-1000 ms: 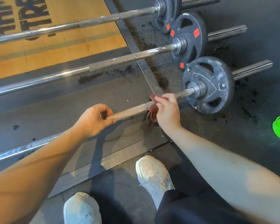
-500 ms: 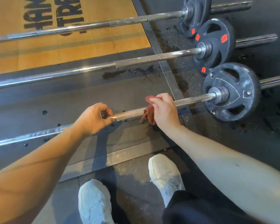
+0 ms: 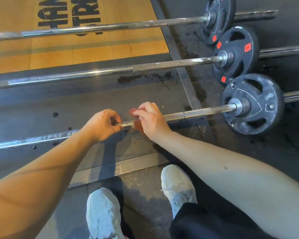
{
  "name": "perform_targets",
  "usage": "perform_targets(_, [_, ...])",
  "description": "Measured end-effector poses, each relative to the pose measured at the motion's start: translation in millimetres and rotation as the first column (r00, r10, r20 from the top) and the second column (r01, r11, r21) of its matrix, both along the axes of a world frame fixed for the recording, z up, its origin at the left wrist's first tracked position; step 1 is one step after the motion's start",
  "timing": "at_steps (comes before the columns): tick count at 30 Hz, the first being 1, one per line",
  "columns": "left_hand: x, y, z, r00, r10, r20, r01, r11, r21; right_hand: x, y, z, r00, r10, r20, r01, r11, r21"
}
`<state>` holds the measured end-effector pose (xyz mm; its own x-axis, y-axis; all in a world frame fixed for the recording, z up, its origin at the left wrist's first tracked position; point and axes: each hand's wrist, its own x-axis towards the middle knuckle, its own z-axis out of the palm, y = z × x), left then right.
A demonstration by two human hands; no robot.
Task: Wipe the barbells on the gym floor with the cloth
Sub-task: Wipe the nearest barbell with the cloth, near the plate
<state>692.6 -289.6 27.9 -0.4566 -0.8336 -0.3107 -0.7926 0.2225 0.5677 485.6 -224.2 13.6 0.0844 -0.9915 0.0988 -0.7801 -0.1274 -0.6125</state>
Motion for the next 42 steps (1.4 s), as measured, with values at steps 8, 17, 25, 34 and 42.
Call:
perform_targets(8, [-31.8,5.4,14.2,1.0,-0.009,0.025,0.009,1.0,0.012,-76.5,19.4,47.6,0.938,-0.33,0.109,0.298,0.926,0.233])
perform_targets(17, [-108.5,35.5,83.6,0.794,0.405,-0.453,-0.095,0.819,0.566,-86.7,33.1,124.9,0.87,-0.274,0.409,0.12,0.924,0.364])
perform_targets(25, [-109.2,60.3,141.2,0.784,0.406,-0.47,-0.163,0.865,0.474,-92.2,53.0,193.5,0.975,-0.112,0.194,0.026,0.917,0.398])
perform_targets(34, [-91.4,75.5,203.9,0.887,0.241,-0.393,-0.206,0.97,0.132,-94.7,48.5,256.3,0.969,0.02,-0.245,0.086,0.907,0.411])
perform_targets(42, [-83.8,73.0,215.9,0.763,0.329,-0.556,-0.357,0.932,0.062,-76.4,34.9,249.4,0.985,-0.138,-0.102,0.153,0.975,0.16])
